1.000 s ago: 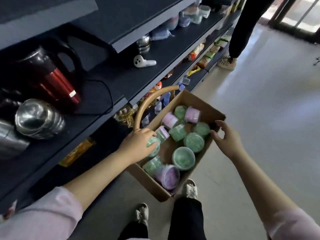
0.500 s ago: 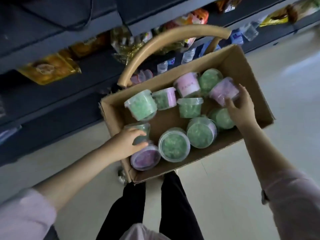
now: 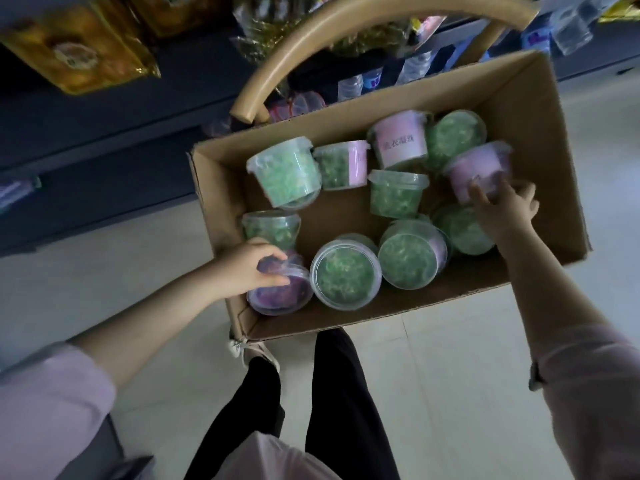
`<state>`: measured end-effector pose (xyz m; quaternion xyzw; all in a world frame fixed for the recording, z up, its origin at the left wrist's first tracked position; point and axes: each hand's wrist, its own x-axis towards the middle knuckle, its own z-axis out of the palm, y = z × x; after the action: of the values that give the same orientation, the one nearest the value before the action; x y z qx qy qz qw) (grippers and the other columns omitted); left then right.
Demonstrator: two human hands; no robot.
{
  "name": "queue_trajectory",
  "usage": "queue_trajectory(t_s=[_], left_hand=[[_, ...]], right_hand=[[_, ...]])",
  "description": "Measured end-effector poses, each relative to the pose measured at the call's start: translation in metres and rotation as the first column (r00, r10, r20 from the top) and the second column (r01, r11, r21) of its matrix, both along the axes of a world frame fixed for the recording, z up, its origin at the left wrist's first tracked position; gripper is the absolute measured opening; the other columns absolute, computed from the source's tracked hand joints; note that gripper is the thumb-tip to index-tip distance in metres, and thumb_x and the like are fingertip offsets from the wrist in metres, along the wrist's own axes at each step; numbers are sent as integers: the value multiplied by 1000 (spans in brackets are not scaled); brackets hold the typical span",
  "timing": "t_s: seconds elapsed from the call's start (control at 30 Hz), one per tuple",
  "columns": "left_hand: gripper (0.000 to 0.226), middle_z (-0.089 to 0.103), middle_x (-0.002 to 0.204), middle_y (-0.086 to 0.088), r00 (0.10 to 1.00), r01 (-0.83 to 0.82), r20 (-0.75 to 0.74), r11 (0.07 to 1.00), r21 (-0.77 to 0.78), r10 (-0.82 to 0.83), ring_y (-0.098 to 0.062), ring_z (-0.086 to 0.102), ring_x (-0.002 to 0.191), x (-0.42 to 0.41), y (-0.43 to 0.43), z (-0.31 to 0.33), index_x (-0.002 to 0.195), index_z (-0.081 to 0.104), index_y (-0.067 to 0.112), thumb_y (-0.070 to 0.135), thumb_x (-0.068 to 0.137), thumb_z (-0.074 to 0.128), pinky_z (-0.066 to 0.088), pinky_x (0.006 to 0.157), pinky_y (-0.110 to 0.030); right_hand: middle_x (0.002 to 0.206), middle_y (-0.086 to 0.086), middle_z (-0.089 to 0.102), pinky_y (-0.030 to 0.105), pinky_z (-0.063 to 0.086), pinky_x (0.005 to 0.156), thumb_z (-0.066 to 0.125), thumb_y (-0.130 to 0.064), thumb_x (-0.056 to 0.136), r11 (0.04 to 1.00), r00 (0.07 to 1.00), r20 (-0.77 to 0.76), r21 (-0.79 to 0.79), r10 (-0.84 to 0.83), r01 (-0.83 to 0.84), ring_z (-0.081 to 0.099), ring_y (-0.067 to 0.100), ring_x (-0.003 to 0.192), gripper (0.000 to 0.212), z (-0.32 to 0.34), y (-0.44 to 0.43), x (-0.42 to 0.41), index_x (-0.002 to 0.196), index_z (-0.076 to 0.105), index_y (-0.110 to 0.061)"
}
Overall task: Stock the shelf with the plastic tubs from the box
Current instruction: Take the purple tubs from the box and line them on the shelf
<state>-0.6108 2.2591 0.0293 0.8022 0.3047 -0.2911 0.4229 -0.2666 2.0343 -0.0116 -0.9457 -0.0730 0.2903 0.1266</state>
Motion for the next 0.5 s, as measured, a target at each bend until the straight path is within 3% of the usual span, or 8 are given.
queue_trajectory(t_s=[0.1,0.23,0.37,0.5], left_hand=[[48,50,114,5,1000,15,13,998,55,-16,-11,50,103,-3,-5,-2,114,62,21,38,72,80,41,94,-29],[37,53,110,5,998,-25,61,992,120,18,-14,53,101,-1,-9,-7,108,64,17,28,76,78,40,87,-26],[26,61,98,4,991,-121,66,986,113,114,-18,61,92,8,-3,-1,101,68,12,22,79,76,48,85,-32],[22,65,94,11,969,-245,85,956,160,234,-1,62,79,11,20,13,98,66,21,32,80,74,44,64,-18]], right_hand=[[148,17,27,46,29,107,48,-59,90,997,999,12,60,-39,38,32,42,129,58,-2,-4,2,138,43,-26],[140,13,41,49,40,105,57,-52,88,956,988,-54,251,-142,151,47,32,123,59,-4,-15,10,137,44,-21],[146,13,36,38,38,105,53,-60,87,948,979,-83,248,-185,200,45,32,125,68,-7,-15,27,144,41,-24],[137,9,48,39,44,100,61,-54,84,920,968,-134,307,-210,242,51,28,120,60,-12,-15,33,134,48,-24]])
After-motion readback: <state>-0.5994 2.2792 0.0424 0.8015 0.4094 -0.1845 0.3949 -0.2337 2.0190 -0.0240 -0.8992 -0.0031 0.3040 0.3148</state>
